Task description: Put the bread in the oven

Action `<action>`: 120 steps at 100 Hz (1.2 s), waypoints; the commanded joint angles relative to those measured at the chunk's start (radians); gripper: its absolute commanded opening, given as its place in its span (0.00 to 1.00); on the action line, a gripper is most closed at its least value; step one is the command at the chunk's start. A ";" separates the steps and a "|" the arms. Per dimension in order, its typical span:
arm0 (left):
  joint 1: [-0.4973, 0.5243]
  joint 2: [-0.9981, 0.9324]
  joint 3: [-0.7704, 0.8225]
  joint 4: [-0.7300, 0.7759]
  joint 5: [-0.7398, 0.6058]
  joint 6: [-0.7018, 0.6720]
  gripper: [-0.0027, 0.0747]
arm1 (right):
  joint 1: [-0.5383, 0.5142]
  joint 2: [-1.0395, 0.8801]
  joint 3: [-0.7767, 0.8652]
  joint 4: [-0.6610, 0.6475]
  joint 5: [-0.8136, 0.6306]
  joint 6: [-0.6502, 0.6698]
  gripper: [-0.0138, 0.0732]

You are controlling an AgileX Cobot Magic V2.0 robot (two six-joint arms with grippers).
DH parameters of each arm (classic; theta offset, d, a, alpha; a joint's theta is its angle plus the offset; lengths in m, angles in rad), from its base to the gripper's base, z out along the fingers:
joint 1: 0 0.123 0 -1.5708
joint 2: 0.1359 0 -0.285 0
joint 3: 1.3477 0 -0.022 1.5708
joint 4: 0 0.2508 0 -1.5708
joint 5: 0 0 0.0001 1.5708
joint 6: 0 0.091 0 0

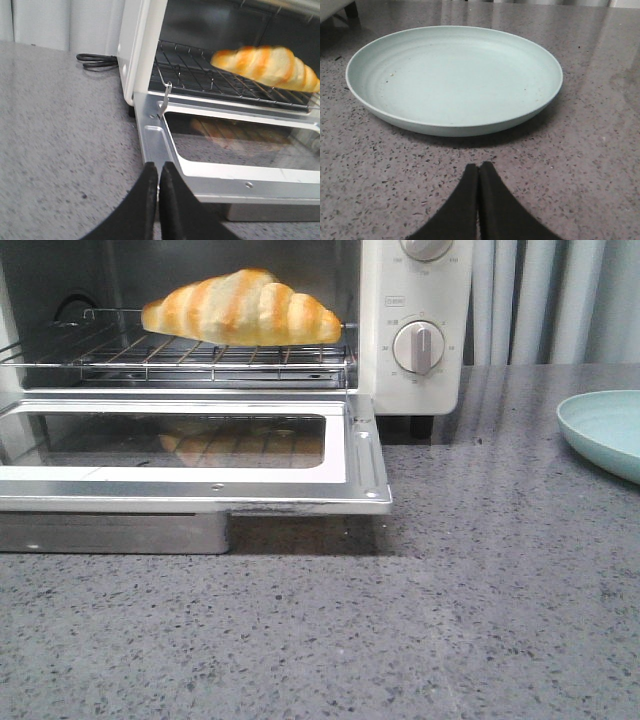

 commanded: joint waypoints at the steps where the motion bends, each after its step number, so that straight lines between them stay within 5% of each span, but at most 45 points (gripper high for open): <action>1: 0.030 -0.026 0.025 0.065 -0.090 0.004 0.01 | -0.005 -0.021 0.012 0.000 -0.026 -0.006 0.09; 39: 0.279 -0.028 0.025 0.085 0.038 0.012 0.01 | -0.005 -0.021 0.012 0.000 -0.026 -0.006 0.09; 57: 0.273 -0.029 0.025 0.104 0.137 0.014 0.01 | -0.005 -0.021 0.012 0.000 -0.026 -0.006 0.09; 120: 0.268 -0.029 0.025 0.114 0.137 0.014 0.01 | -0.005 -0.021 0.012 0.000 -0.026 -0.006 0.09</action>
